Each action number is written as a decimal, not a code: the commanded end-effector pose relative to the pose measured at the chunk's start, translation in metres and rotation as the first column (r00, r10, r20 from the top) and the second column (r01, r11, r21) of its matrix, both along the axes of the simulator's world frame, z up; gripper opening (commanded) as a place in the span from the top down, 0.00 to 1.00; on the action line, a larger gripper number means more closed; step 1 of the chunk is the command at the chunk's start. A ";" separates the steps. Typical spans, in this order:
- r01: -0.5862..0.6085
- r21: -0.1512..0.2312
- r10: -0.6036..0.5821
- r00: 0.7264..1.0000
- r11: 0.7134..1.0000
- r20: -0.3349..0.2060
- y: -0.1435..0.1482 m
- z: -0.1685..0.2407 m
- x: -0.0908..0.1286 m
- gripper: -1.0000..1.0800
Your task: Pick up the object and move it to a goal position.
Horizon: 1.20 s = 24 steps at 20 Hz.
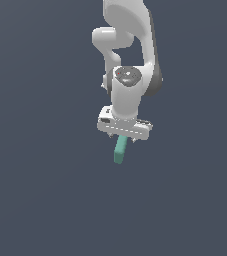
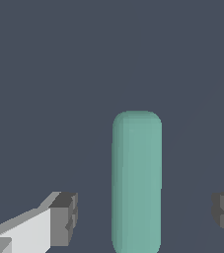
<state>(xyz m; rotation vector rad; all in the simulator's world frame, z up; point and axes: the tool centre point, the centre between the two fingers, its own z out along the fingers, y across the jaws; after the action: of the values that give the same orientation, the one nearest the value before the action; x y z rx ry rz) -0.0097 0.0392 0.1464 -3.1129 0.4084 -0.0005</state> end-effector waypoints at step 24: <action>0.012 -0.002 -0.012 1.000 1.000 -0.001 -0.001 -0.051 0.000 1.00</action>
<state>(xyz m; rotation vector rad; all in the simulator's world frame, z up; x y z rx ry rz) -0.0103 0.0384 0.0960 -3.1126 0.4268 0.0008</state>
